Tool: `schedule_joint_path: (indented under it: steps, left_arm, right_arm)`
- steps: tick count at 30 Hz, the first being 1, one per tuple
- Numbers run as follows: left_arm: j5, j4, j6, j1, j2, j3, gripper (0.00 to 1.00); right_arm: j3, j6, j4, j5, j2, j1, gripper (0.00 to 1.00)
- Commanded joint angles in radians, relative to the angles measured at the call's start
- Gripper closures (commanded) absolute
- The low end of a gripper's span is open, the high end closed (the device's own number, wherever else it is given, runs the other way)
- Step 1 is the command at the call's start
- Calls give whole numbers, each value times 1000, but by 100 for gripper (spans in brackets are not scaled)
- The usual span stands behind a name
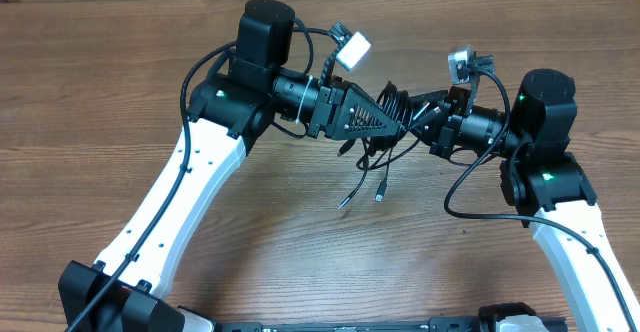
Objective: Untangle cables
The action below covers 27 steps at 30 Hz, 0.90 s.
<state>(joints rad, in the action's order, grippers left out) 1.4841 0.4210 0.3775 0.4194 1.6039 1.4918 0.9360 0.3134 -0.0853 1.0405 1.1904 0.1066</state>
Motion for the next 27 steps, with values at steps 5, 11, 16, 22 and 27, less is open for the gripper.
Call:
schedule_joint_path:
  steps: [5,11,16,22,27]
  left_arm:
    - [-425,236,-104,-52,-20,10,96]
    - [-1016,526,-176,-68,-20,10,96]
    - [-1196,554,-169,-68,-20,10,96]
    - [-1340,554,-63,-66,-20,10,96]
    - [-838,445,-171,-65,-20,10,96]
  right_arm:
    - [13,5,-312,-526,-4,5,96]
    - [13,5,-486,-920,-5,5,96]
    - [13,4,-505,-872,-5,5,96]
    - [13,31,-575,-954,-5,5,96]
    - [13,-34,-510,-509,-4,6,55]
